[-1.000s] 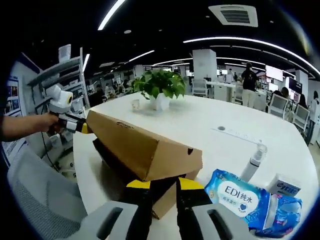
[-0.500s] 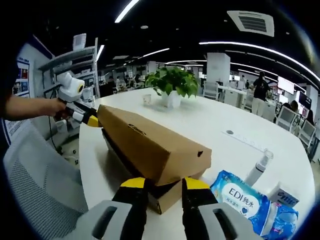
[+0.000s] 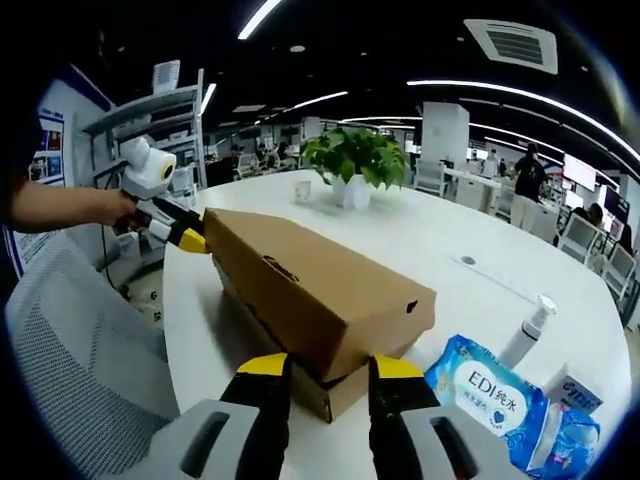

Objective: Operate the shoe box by opening the lid, removing the specified soft item, and placing it in the target area until the item is outside and the box remains undamaged.

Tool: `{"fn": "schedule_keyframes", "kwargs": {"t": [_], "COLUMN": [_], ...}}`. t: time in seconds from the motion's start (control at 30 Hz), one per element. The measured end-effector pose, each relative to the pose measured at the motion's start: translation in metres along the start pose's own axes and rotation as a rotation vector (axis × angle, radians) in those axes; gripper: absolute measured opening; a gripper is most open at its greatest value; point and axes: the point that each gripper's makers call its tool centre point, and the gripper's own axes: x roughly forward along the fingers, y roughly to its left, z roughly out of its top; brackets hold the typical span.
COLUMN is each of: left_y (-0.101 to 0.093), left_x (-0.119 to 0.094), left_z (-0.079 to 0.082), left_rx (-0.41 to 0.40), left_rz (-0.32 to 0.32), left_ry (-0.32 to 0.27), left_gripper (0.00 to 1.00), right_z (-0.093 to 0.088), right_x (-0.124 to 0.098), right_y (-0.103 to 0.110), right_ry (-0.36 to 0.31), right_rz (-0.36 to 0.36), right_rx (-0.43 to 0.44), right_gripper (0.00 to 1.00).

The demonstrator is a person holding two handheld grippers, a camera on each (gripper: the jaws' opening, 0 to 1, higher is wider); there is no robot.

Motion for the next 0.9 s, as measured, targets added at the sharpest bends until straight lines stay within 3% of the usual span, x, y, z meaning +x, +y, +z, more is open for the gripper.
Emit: {"fn": "schedule_keyframes", "kwargs": {"t": [0.9], "left_y": [-0.001], "left_x": [0.016], "left_z": [-0.023], "left_rx": [0.009], "left_rz": [0.011], "left_ry": [0.06], "left_gripper": [0.37], "right_z": [-0.021], "right_x": [0.013], "right_y": [0.003], "right_ry": [0.049], "right_rz": [-0.014], "right_rx": [0.023], "right_gripper": [0.31]}}
